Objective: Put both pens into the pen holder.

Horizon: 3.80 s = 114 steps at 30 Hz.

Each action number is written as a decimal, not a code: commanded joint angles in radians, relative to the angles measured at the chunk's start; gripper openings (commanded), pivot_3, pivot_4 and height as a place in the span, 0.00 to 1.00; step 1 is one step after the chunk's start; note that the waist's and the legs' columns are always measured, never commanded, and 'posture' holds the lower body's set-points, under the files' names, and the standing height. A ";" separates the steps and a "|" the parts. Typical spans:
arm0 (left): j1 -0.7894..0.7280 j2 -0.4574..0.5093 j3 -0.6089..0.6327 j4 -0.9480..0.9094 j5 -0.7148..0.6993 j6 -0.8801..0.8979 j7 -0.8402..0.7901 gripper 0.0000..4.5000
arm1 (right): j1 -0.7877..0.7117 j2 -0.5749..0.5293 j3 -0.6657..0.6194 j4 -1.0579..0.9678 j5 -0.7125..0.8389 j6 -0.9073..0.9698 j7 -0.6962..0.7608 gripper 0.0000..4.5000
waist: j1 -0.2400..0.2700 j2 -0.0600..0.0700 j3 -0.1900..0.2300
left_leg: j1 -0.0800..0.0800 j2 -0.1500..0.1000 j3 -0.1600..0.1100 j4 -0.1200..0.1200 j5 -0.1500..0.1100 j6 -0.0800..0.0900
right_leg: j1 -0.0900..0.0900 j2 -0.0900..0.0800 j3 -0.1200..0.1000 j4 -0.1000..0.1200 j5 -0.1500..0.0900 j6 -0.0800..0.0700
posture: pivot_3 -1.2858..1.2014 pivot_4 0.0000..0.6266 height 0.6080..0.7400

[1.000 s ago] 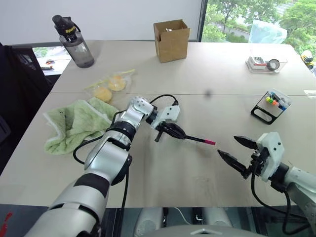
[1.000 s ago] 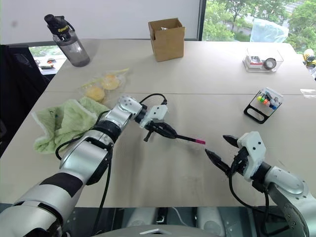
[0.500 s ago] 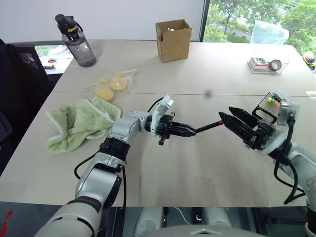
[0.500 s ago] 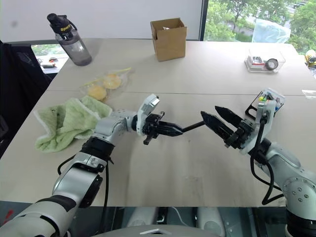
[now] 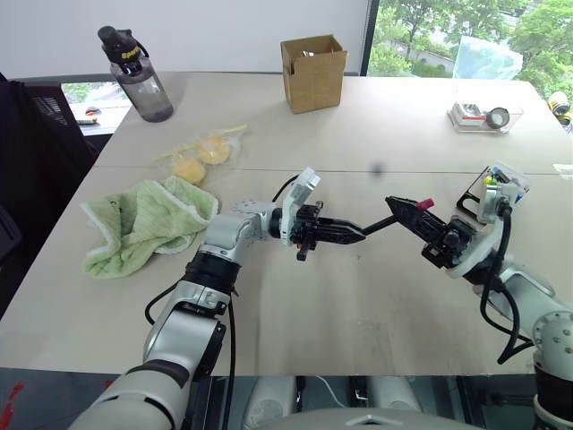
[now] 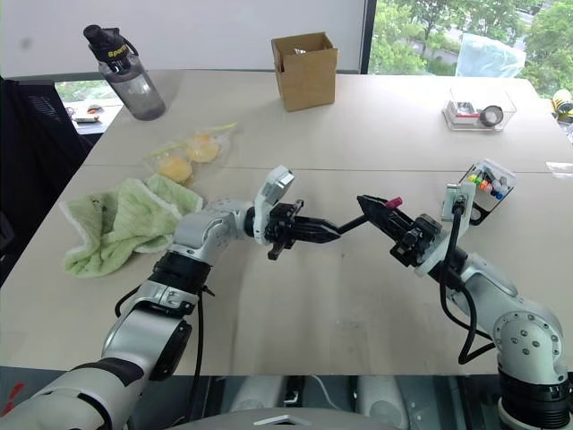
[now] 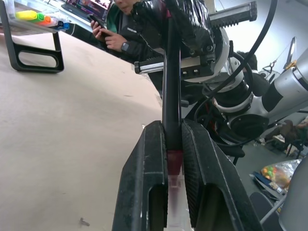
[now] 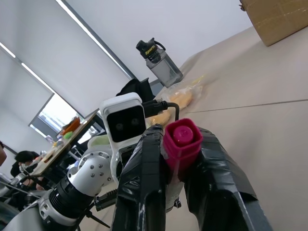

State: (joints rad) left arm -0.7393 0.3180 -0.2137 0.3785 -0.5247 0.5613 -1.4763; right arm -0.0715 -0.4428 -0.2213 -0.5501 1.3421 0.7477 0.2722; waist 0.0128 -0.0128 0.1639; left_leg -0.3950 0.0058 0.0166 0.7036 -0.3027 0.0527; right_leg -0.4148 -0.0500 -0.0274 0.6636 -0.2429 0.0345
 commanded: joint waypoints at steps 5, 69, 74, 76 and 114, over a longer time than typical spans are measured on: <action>-0.030 -0.016 0.011 -0.006 0.018 0.038 0.029 0.00 | -0.014 0.008 0.026 -0.039 -0.007 -0.023 -0.023 0.02 | 0.000 0.000 0.000 | 0.000 0.000 0.000 0.000 0.000 0.000 | 0.000 0.000 0.000 0.000 0.000 0.000 | 0.52 0.24 1.00; -0.025 -0.142 -0.060 -0.462 0.186 -0.038 0.633 0.37 | 0.038 -0.059 -0.082 0.281 -1.378 -0.968 -0.098 0.02 | -0.001 0.002 0.001 | 0.005 -0.001 0.006 0.000 0.002 -0.004 | 0.000 0.002 0.011 0.000 0.000 0.001 | 0.52 0.24 1.00; -0.024 -0.133 -0.056 -0.484 0.181 -0.018 0.641 0.37 | -0.026 -0.059 -0.084 0.423 -1.366 -1.023 -0.099 0.02 | -0.001 0.002 0.001 | 0.004 -0.001 0.006 -0.001 0.003 -0.005 | 0.000 0.002 0.011 -0.001 0.000 0.001 | 0.52 0.24 1.00; -0.026 -0.128 -0.051 -0.491 0.180 -0.011 0.644 0.37 | -0.044 -0.063 -0.088 0.469 -1.362 -1.043 -0.099 0.02 | -0.001 0.002 0.001 | 0.004 -0.001 0.006 -0.001 0.003 -0.005 | 0.000 0.002 0.011 0.000 0.000 0.001 | 0.52 0.24 1.00; 0.385 0.162 0.251 -0.425 0.223 -0.212 0.718 0.38 | 0.283 -0.107 0.019 0.154 -0.826 -0.666 0.324 1.00 | -0.005 0.004 0.001 | 0.007 0.001 0.005 -0.005 0.001 -0.004 | 0.000 -0.003 0.012 -0.001 0.001 0.001 | 0.52 0.24 1.00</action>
State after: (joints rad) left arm -0.3787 0.4706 0.0115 0.0258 -0.2962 0.3757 -0.7453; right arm 0.1936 -0.5369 -0.1877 -0.3387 0.4762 0.0639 0.5520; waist 0.0076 -0.0087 0.1645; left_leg -0.3882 0.0065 0.0214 0.6984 -0.3034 0.0523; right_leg -0.4146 -0.0539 -0.0155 0.6617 -0.2423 0.0352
